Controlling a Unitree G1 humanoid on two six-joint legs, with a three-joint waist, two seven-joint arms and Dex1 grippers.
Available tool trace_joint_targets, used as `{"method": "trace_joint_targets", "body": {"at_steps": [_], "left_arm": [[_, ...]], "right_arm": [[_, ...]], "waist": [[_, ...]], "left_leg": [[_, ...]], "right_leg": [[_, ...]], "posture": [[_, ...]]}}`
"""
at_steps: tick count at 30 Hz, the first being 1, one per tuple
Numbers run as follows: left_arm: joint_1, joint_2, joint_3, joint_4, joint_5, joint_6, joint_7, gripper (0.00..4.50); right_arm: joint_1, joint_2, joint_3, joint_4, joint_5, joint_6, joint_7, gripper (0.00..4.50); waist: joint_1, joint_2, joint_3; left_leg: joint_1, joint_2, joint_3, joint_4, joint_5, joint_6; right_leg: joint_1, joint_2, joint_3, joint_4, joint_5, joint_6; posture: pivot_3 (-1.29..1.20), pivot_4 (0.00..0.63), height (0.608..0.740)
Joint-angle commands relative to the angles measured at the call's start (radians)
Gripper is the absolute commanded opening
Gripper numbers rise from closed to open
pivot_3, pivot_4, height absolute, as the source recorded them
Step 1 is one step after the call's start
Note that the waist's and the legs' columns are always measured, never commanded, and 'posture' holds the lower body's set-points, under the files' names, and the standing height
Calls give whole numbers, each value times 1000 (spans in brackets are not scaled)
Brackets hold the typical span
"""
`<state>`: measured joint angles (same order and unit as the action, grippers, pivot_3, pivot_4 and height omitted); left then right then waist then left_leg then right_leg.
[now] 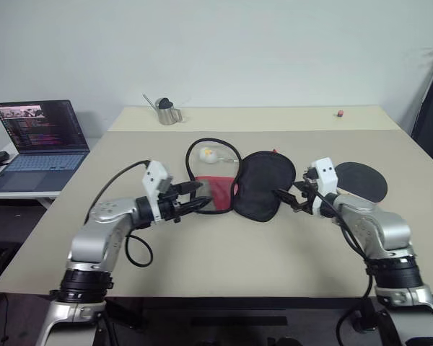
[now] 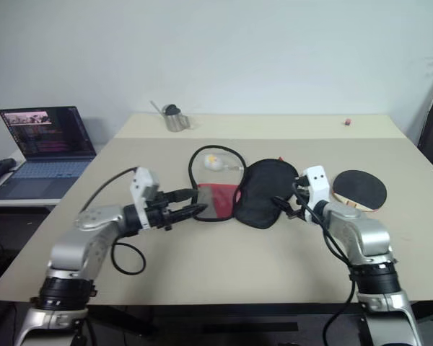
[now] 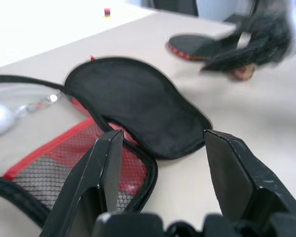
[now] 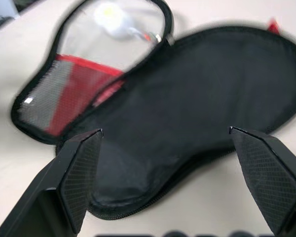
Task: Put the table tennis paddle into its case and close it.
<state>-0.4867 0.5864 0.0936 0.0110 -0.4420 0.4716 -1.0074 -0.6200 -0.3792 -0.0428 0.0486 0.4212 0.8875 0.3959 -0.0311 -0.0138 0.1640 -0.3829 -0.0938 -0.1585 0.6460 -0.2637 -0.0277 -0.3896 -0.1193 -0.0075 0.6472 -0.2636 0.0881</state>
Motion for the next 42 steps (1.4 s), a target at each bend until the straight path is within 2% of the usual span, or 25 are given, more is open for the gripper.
{"method": "trace_joint_targets", "body": {"at_steps": [1, 9, 18, 22, 32, 42], "left_arm": [[-31, 21, 38, 3, -34, 1, -9, 2783], [-44, 17, 21, -3, -35, 2, 2, 2783], [-52, 16, 11, -11, -32, 0, 6, 2783], [-68, 10, 6, -15, -36, 5, 17, 2837], [-51, 18, -24, -62, -42, 22, 3, 2837], [-75, 4, -75, -44, -15, 22, -1, 2837]], "right_arm": [[-44, 34, -16, 58, -34, 11, -70, 4500], [-42, 100, 18, 103, -70, 21, -94, 4500], [-23, 168, 94, 36, -78, 21, -61, 4500], [-13, 182, 104, 17, -96, 16, -75, 3618], [-15, 127, 24, 21, -81, 72, -68, 114], [-79, -13, -30, 124, -74, 107, 10, 24]], "waist": [[0, 0, 0], [-2, 0, 0], [-5, 1, 0], [-4, 1, 0], [-3, 1, 0], [-2, 1, 0]], "left_leg": [[0, 0, 0, 0, 0, 0], [0, 0, 0, 0, 0, 0], [0, 0, 0, 0, 0, 0], [0, 0, 0, 0, 0, 0], [0, 0, 0, 0, 0, 0], [0, 0, 1, 0, 0, 0]], "right_leg": [[0, 0, 0, 0, 0, 0], [-1, 0, 0, 0, 0, 0], [-1, 1, 1, 1, 0, 0], [-1, 0, 1, 1, 0, 0], [-1, 0, 1, 0, 0, 0], [-1, 0, 1, 0, 0, 0]], "posture": [[0, 150, 740], [0, 150, 740], [0, 150, 740], [0, 150, 740], [0, 150, 740], [0, 150, 740]]}}
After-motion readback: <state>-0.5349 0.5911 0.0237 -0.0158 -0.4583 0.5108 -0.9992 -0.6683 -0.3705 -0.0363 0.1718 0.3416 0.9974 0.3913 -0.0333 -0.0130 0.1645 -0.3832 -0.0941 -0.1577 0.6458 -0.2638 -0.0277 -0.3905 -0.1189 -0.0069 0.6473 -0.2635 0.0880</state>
